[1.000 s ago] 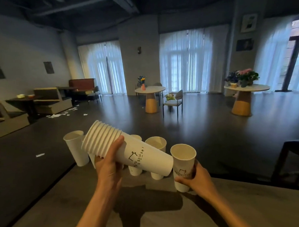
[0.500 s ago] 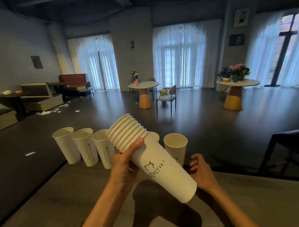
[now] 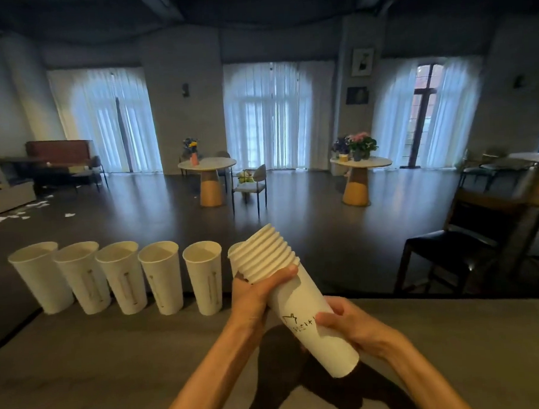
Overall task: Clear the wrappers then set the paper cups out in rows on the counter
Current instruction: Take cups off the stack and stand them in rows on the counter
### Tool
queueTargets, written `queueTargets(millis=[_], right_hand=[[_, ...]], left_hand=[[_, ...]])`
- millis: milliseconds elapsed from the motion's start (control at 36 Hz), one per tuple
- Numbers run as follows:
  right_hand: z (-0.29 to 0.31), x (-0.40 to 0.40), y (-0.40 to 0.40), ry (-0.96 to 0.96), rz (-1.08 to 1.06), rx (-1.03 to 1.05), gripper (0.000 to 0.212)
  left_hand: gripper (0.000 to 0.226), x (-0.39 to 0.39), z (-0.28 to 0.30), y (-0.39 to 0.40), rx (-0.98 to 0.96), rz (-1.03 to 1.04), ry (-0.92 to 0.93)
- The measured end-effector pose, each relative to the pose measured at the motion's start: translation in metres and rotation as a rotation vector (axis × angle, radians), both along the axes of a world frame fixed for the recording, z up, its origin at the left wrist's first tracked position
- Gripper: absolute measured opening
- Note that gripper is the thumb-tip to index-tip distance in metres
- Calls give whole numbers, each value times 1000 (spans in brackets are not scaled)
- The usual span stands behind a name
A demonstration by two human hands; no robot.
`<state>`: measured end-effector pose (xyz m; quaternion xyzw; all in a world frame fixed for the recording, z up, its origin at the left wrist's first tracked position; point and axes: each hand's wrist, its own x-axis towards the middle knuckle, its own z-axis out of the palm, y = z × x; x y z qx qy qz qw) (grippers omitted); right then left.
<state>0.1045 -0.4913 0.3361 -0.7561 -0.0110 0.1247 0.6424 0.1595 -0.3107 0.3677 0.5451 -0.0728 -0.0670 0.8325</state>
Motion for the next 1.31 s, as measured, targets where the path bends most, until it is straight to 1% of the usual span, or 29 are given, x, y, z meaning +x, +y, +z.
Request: queueTargets(millis=[83,139,194,278,333,389,417,500,639,694,722,778,806,833,889,917,972,1028,1056,1083,1111,1139,1167,1250,1306], right_hand=[[-3,5,-4,-180,-92,-296,76],[-11,11,-6,-267,-150,-417,80],[-22,18,-6,-326,-246,-482,82],[-36,32,0,-349,-364,-425,78],[-43,44,6,-288,-438,-331,85],[-50,59,9,-213,-479,-260,88],[-53,66,9,-198,-493,-257,88],[-57,86,10,-228,-521,-258,91],[-55,107,8,-253,-514,-258,91],[-54,111,8,-261,-527,-271,90],[-55,113,8,-259,-531,-281,91],[-53,114,10,-240,-533,-294,92],[-53,115,9,-230,-529,-305,93],[-53,114,9,-219,-516,-319,94],[-54,109,4,-196,-472,-357,93],[-55,105,0,-185,-454,-367,89],[-57,94,-9,-152,-485,-373,72],[-56,81,-17,-141,-572,-417,43],[-52,72,-21,-139,-602,-438,28],[-47,65,-24,-141,-616,-439,16],[-41,57,-27,-147,-610,-424,8],[-35,47,-31,-144,-585,-388,8],[-26,37,-34,-122,-547,-323,16],[-6,10,-43,-9,-383,-50,51],[-1,-5,-50,53,-258,162,71]], left_hand=[[106,-1,4,2,59,92,-92],[104,1,10,9,46,154,-127],[100,7,18,18,4,195,-121],[91,18,33,33,-68,216,-115],[85,25,42,42,-171,226,-75],[85,31,48,50,-247,213,-47],[87,35,48,54,-261,211,-46],[90,47,44,66,-270,230,-52],[117,58,35,78,-282,211,-18],[123,57,35,78,-276,197,-2],[120,56,34,77,-273,194,11],[99,54,32,74,-272,170,25],[94,53,32,71,-266,151,31],[98,50,32,68,-254,124,27],[116,48,30,60,-218,90,19],[119,45,29,56,-208,77,27],[113,41,26,45,-201,33,56],[101,34,24,32,-202,-14,91],[99,30,22,23,-201,-39,109],[98,25,22,15,-194,-61,122],[97,21,20,6,-179,-79,132],[97,16,19,-4,-161,-97,146],[97,11,18,-15,-150,-113,164],[92,-2,14,-43,-152,-162,227],[96,-9,12,-58,-135,-172,226]])
